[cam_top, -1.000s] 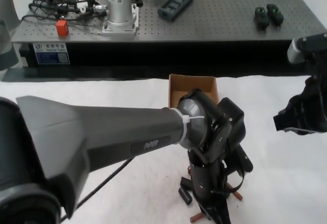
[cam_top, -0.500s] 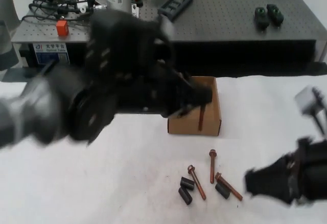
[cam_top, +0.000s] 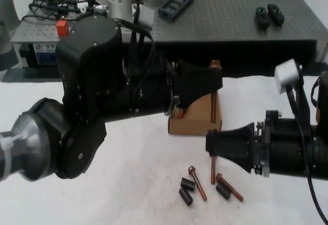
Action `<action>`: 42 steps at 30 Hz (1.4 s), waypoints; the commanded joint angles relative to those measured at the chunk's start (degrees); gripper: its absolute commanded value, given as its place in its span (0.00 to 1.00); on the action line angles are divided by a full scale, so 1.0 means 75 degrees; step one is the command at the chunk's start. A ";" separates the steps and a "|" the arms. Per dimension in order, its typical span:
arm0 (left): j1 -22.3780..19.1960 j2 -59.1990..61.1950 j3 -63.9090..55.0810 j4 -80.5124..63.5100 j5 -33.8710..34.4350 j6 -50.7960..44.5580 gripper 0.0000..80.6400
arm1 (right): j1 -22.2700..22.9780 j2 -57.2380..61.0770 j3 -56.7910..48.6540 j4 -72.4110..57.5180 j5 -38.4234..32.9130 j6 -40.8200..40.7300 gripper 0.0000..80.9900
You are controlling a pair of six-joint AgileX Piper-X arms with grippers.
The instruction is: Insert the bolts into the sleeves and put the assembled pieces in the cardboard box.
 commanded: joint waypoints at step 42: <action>0.0138 -0.0096 -0.0008 -0.0176 0.0384 -0.0033 0.01 | 0.0084 -0.0002 -0.0023 -0.1637 0.0582 -0.0250 0.02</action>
